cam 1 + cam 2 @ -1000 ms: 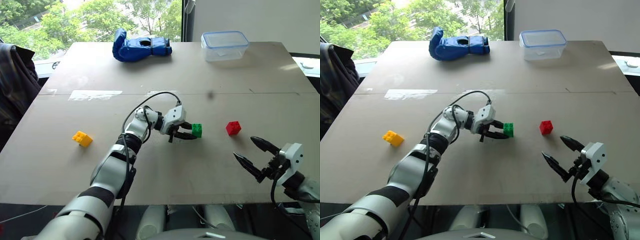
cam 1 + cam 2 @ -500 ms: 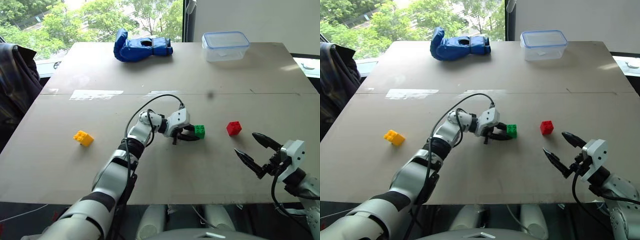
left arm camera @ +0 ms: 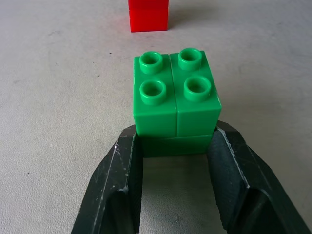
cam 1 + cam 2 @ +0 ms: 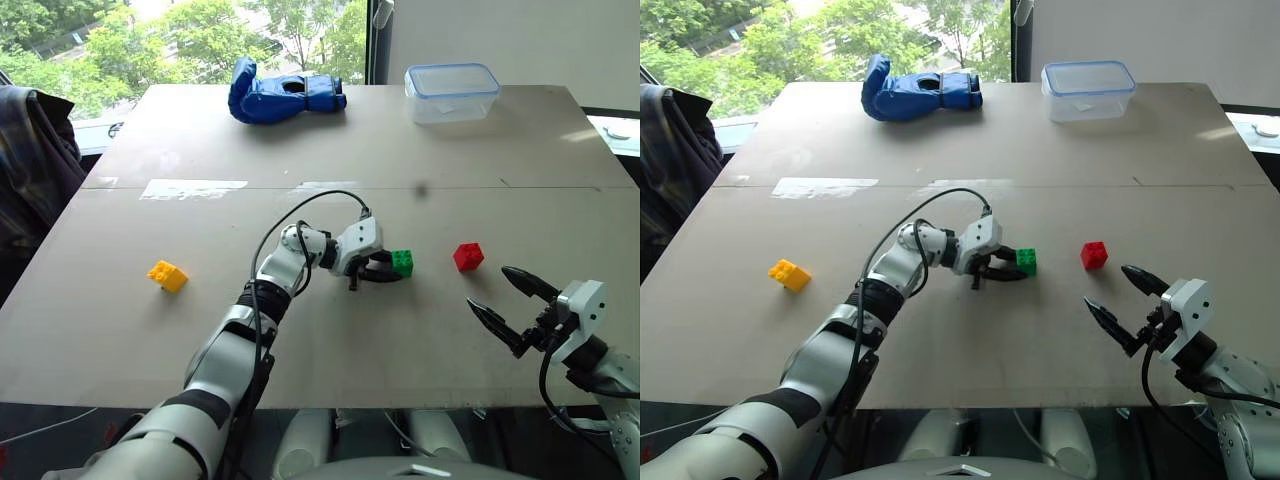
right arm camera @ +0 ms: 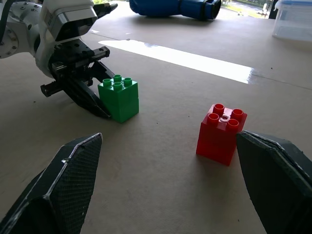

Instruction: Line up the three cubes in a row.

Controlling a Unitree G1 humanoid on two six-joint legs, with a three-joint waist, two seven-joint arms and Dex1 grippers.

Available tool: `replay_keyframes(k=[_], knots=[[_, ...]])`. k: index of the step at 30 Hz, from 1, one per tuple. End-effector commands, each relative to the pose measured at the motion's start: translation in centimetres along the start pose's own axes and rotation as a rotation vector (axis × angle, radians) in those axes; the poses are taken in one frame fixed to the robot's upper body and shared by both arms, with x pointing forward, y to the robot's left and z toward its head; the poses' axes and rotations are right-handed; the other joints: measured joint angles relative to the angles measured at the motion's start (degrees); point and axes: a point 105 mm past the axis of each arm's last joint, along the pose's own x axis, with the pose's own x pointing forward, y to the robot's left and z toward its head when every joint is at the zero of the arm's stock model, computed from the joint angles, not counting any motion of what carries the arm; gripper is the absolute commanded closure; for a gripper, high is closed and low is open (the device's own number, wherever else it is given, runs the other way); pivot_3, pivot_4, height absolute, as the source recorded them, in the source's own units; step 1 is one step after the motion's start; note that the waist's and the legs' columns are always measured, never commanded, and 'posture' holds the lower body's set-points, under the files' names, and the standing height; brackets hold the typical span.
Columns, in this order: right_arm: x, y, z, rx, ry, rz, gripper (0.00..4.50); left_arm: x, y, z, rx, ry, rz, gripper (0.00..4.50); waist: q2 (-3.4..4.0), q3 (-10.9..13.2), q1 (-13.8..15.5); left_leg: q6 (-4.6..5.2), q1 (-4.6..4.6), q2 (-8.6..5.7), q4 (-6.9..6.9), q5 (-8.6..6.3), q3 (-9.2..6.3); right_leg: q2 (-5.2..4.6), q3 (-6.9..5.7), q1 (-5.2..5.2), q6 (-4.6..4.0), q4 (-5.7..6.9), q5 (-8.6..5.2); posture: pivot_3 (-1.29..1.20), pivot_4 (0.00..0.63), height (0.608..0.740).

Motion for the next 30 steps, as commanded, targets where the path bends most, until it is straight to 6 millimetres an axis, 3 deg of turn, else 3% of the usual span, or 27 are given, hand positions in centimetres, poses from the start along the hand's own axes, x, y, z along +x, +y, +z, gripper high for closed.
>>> replay_keyframes(k=[1,2,23,30], knots=[[0.0,-0.1,0.9,-0.033,-0.034,0.000,0.00,0.3,-0.4,-0.3,0.016,0.012,-0.008,1.32,0.00,0.00,0.01,0.00,0.00,0.00,0.00,0.00,0.00,0.00,0.00,0.00,0.00,0.00,0.00,0.00,0.150,0.740],[0.0,-0.1,0.9,-0.033,-0.034,0.001,0.00,0.3,-0.4,-0.4,0.016,0.014,-0.013,0.91,0.00,0.00,0.00,0.00,0.00,0.00,0.01,0.00,0.00,0.00,0.00,0.00,0.00,0.01,0.00,0.00,0.150,0.740],[0.2,0.0,0.8,-0.031,-0.039,0.010,0.00,0.3,-0.4,-0.5,-0.023,-0.014,0.063,0.91,0.01,-0.02,-0.04,0.00,0.04,0.01,0.05,0.00,0.00,0.00,0.02,0.04,0.00,0.04,0.00,0.00,0.150,0.740],[0.2,0.2,1.0,-0.040,-0.037,0.034,0.00,-2.0,-0.1,1.2,0.007,-0.106,0.124,0.91,0.02,-0.02,-0.22,0.00,0.05,0.04,0.06,0.00,0.00,0.00,0.03,0.04,0.00,0.05,0.00,0.00,0.150,0.740]])
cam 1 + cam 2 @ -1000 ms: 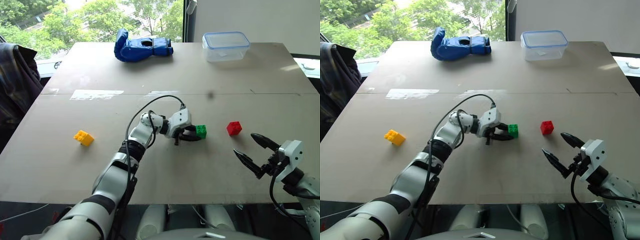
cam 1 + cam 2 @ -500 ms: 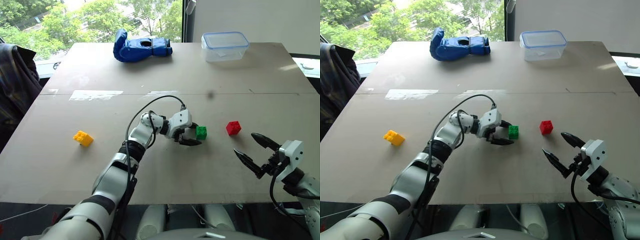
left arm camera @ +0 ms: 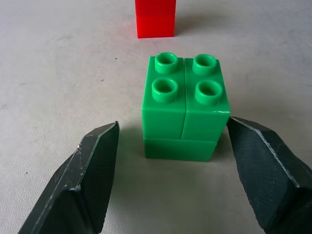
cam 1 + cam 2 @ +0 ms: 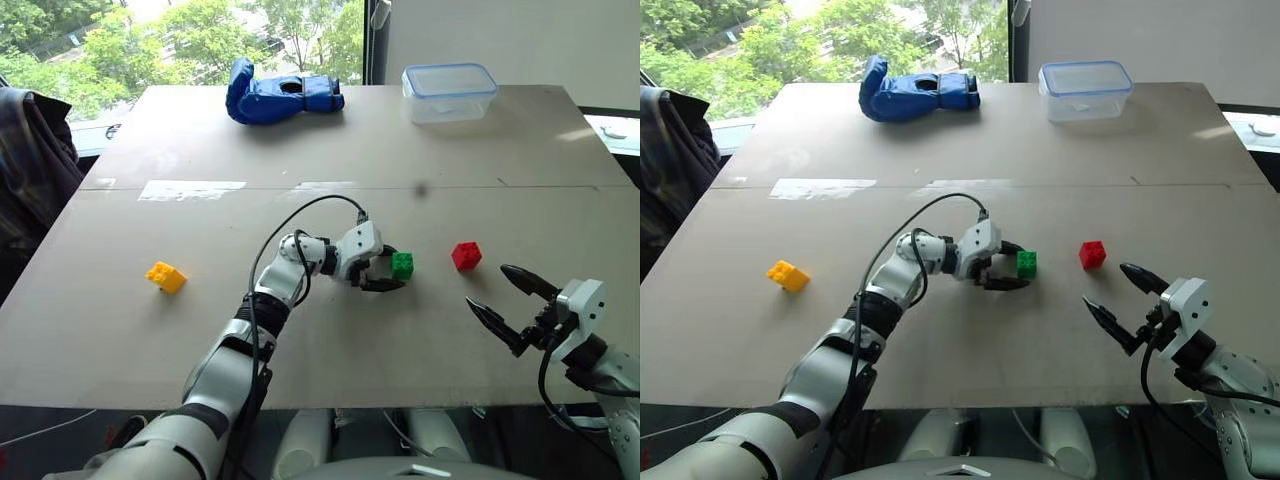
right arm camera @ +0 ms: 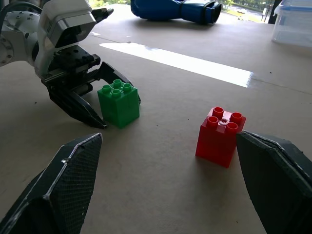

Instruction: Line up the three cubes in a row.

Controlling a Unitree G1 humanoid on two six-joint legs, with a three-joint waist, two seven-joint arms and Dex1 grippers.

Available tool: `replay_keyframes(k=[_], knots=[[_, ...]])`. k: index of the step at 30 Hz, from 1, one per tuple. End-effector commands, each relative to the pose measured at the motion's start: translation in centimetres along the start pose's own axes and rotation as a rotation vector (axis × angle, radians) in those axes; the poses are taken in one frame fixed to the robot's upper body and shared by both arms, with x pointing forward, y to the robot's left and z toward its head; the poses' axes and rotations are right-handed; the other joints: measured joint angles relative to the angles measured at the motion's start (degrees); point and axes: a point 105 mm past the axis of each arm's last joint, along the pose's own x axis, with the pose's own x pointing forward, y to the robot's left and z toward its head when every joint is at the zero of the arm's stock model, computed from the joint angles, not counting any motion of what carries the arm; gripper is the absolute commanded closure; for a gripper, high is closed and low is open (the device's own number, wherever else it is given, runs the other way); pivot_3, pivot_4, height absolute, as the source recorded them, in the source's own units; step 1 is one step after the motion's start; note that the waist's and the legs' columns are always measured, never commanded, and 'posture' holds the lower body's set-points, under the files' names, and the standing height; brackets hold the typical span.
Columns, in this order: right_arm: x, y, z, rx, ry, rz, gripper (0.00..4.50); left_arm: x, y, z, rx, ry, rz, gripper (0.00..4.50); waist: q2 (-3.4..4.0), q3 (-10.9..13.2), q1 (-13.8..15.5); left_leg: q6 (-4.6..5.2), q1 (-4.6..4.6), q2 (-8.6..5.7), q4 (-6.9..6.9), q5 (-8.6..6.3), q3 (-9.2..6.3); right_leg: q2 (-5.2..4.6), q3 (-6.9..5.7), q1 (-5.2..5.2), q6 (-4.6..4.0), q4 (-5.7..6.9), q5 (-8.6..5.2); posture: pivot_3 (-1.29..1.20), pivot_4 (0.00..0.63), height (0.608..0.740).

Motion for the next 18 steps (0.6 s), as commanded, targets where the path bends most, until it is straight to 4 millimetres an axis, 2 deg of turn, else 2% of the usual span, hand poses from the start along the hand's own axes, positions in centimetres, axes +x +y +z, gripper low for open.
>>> replay_keyframes(k=[1,5,7,10,14,16,18], knots=[[0.0,0.1,0.9,-0.030,-0.027,0.021,0.00,-1.9,0.2,1.7,0.046,-0.044,-0.003,0.91,0.00,0.00,-0.02,0.00,0.00,0.01,0.00,0.00,0.00,0.00,0.00,0.00,0.00,0.01,0.00,0.00,0.150,0.740],[0.2,0.2,1.0,-0.036,-0.026,0.039,0.00,-4.5,-0.2,2.5,0.064,-0.042,-0.001,0.91,0.01,0.00,0.14,-0.02,-0.01,0.03,0.00,0.01,-0.01,-0.01,-0.01,-0.01,0.00,0.00,0.00,0.00,0.150,0.740],[0.5,0.3,1.1,-0.036,-0.030,0.052,0.00,-6.2,-0.6,3.5,0.062,-0.086,0.009,0.91,0.02,0.00,0.09,-0.02,-0.02,0.06,0.01,0.01,-0.02,-0.02,0.00,-0.01,0.00,0.00,0.00,0.00,0.150,0.740],[1.5,1.3,1.9,-0.038,-0.060,0.132,0.00,-10.3,-1.8,5.7,0.017,-0.239,0.190,0.91,0.06,-0.01,-0.06,-0.03,-0.02,0.19,0.01,0.02,-0.04,-0.07,0.00,0.00,-0.01,-0.01,0.00,0.00,0.150,0.740],[2.9,2.5,3.3,-0.027,-0.109,0.225,0.00,-13.7,-2.1,6.4,-0.038,-0.324,0.550,0.91,0.08,-0.01,-0.49,-0.05,-0.03,0.33,-0.03,0.01,-0.06,-0.17,0.23,-0.06,-0.02,-0.07,0.00,0.00,0.150,0.740],[3.8,3.4,4.0,-0.009,-0.136,0.291,0.00,-15.8,-2.3,5.8,-0.064,-0.322,0.790,0.91,0.08,-0.01,0.10,-0.02,-0.03,0.32,-0.02,-0.01,-0.11,-0.16,0.22,-0.04,-0.02,-0.06,0.00,0.00,0.150,0.740],[4.7,4.1,4.5,0.003,-0.153,0.349,0.00,-17.4,-3.2,4.3,-0.094,-0.256,0.977,0.91,0.08,-0.03,0.09,-0.02,0.02,0.31,-0.02,-0.01,-0.09,-0.13,0.23,0.02,-0.02,-0.09,0.00,0.00,0.150,0.740]])
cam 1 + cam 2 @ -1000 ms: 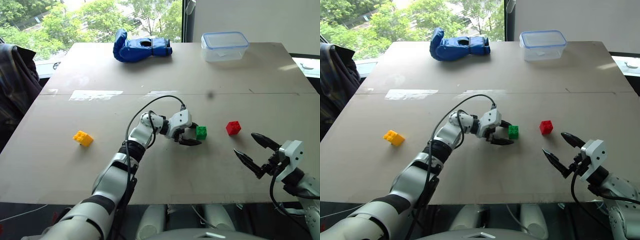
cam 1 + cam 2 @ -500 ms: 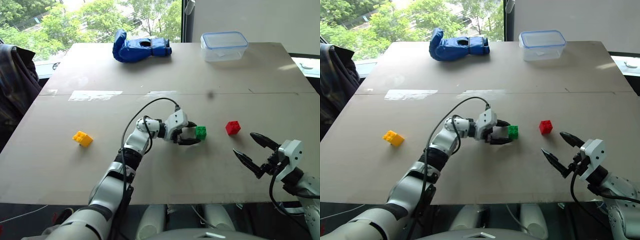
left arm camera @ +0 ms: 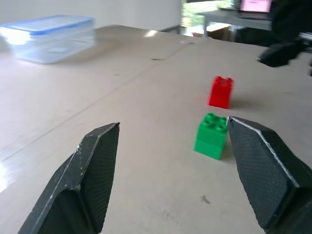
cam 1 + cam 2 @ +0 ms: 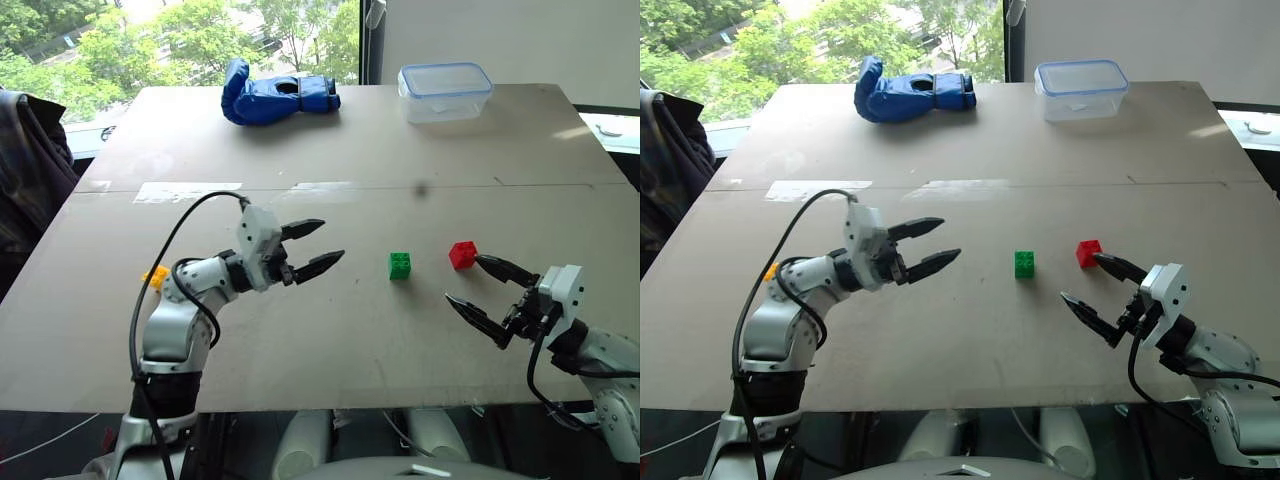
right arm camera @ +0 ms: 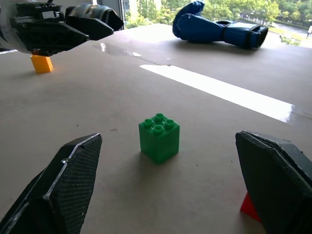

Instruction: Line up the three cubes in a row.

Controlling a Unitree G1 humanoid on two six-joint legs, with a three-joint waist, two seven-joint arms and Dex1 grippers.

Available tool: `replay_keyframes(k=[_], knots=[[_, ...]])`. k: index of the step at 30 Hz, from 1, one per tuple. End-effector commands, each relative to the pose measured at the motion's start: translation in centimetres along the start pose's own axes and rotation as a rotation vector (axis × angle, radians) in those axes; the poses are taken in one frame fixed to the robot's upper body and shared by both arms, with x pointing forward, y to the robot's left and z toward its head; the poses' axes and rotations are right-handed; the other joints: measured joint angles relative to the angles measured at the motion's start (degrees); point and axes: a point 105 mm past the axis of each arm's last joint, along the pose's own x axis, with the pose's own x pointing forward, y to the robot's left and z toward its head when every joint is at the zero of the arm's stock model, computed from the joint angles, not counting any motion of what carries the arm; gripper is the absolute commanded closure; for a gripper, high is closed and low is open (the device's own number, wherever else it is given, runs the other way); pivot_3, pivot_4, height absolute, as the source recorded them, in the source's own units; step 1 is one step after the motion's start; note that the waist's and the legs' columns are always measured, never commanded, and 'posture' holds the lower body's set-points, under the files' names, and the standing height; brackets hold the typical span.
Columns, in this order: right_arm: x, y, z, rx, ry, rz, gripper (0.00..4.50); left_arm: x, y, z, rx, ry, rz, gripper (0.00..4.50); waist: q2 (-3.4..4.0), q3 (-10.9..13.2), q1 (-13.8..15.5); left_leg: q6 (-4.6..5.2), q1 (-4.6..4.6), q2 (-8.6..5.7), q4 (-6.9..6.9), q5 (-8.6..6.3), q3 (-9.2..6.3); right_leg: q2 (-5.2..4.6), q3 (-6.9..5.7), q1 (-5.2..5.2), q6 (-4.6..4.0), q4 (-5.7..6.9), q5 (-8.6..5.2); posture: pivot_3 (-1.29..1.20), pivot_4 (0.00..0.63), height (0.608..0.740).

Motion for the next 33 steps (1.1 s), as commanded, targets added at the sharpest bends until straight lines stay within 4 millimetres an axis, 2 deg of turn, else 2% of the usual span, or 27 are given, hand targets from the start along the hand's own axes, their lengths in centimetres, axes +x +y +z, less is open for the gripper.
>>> replay_keyframes(k=[1,4,8,12,18,25,30,33], knots=[[2.2,1.7,1.5,0.008,-0.061,0.143,0.00,-4.2,1.6,-0.4,0.073,0.058,0.369,0.91,-0.01,-0.01,0.04,0.00,0.01,-0.01,0.00,0.00,0.02,-0.01,0.05,0.00,0.00,-0.01,0.00,0.00,0.150,0.740],[4.0,2.0,1.4,0.010,-0.068,0.218,0.00,-8.3,2.1,-2.0,0.099,0.141,0.623,0.91,-0.05,-0.02,0.00,-0.04,0.03,0.00,-0.02,0.02,0.08,0.03,0.04,-0.02,-0.01,-0.01,0.00,0.00,0.150,0.740],[6.0,1.9,1.7,0.004,-0.090,0.285,0.00,-12.5,2.5,-2.9,0.126,0.224,0.883,0.91,-0.18,-0.03,1.13,0.00,-0.05,-0.11,-0.01,-0.01,-0.10,-0.02,-0.13,0.02,-0.02,-0.06,-0.01,0.00,0.150,0.740],[7.4,2.3,2.1,0.010,-0.117,0.337,0.00,-15.6,3.4,-3.5,0.088,0.248,1.102,0.91,-0.18,-0.04,1.56,0.01,-0.03,-0.13,-0.01,-0.01,-0.09,-0.01,-0.23,0.05,-0.02,-0.09,-0.01,0.00,0.150,0.740],[8.8,3.2,2.5,0.000,-0.141,0.395,0.00,-15.4,4.1,-5.4,0.041,0.263,1.180,0.91,-0.18,-0.04,1.48,0.00,-0.03,-0.14,-0.01,-0.01,-0.07,0.01,-0.32,0.03,-0.03,-0.07,0.00,0.00,0.150,0.740],[9.3,3.6,2.6,0.003,-0.151,0.402,0.00,-14.0,6.3,-7.1,0.028,0.261,1.223,0.91,-0.19,-0.05,1.45,-0.01,-0.04,-0.16,-0.02,0.00,-0.08,0.02,-0.34,0.00,-0.03,-0.07,0.00,0.00,0.150,0.740],[9.3,3.7,2.8,0.001,-0.156,0.398,0.00,-11.6,7.1,-7.5,-0.002,0.230,1.231,0.91,-0.21,-0.06,1.50,-0.07,-0.06,-0.17,-0.02,0.03,-0.06,0.00,-0.32,-0.02,-0.02,-0.07,0.00,0.00,0.150,0.740],[9.3,3.7,2.8,-0.002,-0.155,0.391,0.00,-10.9,7.4,-7.6,-0.002,0.229,1.242,0.91,-0.23,-0.07,1.40,-0.13,-0.06,-0.19,-0.02,0.06,-0.06,-0.02,-0.31,-0.02,-0.02,-0.07,0.01,0.00,0.150,0.740]])
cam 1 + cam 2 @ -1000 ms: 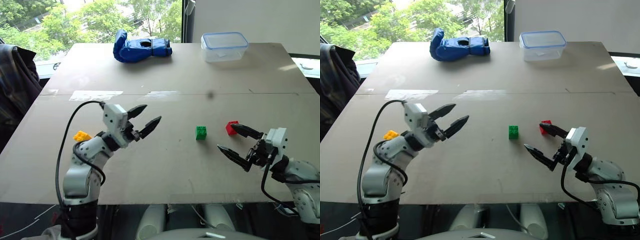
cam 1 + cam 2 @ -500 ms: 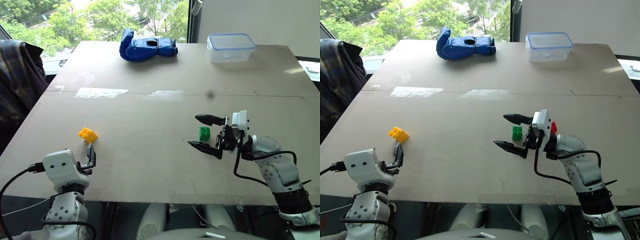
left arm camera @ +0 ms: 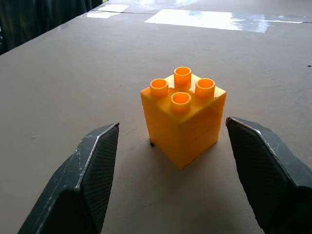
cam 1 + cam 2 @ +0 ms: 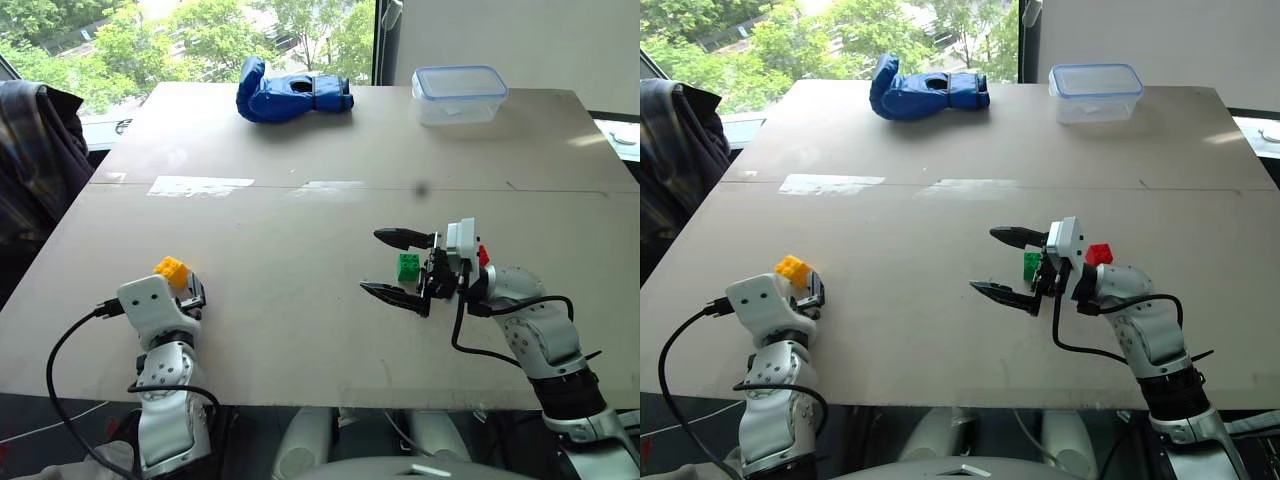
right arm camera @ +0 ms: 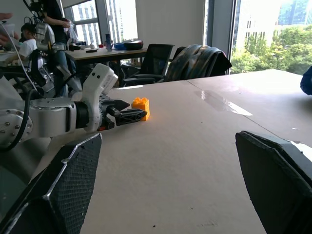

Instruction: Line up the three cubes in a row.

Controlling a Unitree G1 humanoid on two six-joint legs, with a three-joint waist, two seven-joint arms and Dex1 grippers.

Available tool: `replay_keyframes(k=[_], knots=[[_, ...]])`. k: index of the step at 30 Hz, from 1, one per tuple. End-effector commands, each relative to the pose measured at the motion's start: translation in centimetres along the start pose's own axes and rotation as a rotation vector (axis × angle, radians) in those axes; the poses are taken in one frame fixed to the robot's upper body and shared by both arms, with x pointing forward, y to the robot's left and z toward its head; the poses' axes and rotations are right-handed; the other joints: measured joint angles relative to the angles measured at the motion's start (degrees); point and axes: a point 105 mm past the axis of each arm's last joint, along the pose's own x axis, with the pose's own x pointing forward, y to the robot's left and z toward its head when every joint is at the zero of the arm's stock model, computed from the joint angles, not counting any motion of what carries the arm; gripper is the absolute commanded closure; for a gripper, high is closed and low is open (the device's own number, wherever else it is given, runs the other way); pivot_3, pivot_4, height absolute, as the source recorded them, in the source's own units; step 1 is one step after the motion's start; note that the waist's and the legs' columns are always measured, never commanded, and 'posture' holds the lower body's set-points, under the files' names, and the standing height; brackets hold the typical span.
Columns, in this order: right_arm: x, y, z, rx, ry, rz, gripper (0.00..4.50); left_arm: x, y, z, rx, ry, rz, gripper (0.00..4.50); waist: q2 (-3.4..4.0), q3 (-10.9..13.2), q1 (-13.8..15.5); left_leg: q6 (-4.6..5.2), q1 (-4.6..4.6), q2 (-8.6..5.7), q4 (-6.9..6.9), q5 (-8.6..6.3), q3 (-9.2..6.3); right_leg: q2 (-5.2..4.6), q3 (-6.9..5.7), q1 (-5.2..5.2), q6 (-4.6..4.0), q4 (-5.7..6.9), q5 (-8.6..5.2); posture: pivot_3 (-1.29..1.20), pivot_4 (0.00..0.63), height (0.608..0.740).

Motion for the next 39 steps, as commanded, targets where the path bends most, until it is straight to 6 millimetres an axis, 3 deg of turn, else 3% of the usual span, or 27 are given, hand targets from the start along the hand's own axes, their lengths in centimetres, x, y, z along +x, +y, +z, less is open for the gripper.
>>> replay_keyframes(k=[1,10,18,24,29,35,39], knots=[[0.2,0.4,1.0,-0.041,-0.021,0.010,0.00,0.6,0.1,0.5,0.014,-0.019,0.045,0.91,0.00,0.00,-0.13,0.00,0.00,-0.01,0.00,0.00,0.00,0.00,0.00,0.00,0.00,-0.01,0.00,0.00,0.150,0.740],[0.2,0.3,1.1,-0.047,-0.025,0.001,0.00,2.2,-0.2,0.8,0.014,0.014,0.178,0.91,-0.01,0.00,-0.10,-0.02,-0.02,-0.01,-0.02,0.01,0.00,0.01,0.00,-0.06,0.00,0.02,0.00,0.00,0.150,0.740],[0.1,0.3,1.1,-0.046,-0.026,-0.001,0.00,1.4,-0.2,0.2,-0.044,0.056,0.262,0.91,-0.01,0.00,-0.12,-0.09,-0.03,-0.01,-0.02,0.04,0.01,-0.01,0.02,-0.07,0.00,0.02,0.01,0.00,0.150,0.740],[0.2,0.4,1.2,-0.047,-0.026,0.000,0.00,1.3,-0.2,0.0,-0.045,0.060,0.243,0.91,-0.01,0.00,-0.13,-0.09,-0.03,-0.02,-0.02,0.04,0.01,0.00,0.02,-0.07,0.00,0.02,0.01,0.00,0.150,0.740],[0.3,0.4,1.2,-0.048,-0.028,-0.002,0.00,1.5,-1.1,0.5,-0.035,0.024,0.097,0.91,-0.01,0.00,-0.19,-0.10,-0.02,-0.01,-0.04,0.05,0.01,0.00,0.02,-0.06,0.00,0.02,0.00,0.00,0.150,0.740],[0.4,0.5,1.3,-0.052,-0.033,-0.008,0.00,1.9,-0.3,-0.2,-0.037,0.049,0.077,0.91,-0.01,0.00,-0.10,-0.10,-0.03,-0.01,-0.04,0.05,0.00,-0.01,0.01,-0.07,0.00,0.01,0.00,0.00,0.150,0.740],[0.5,0.5,1.3,-0.051,-0.040,-0.009,0.00,2.0,0.1,-0.7,-0.028,0.064,0.071,2.56,0.00,0.00,-0.16,-0.09,-0.01,-0.01,-0.04,0.05,0.01,-0.01,0.02,-0.07,0.00,0.02,0.00,0.00,0.150,0.740]])
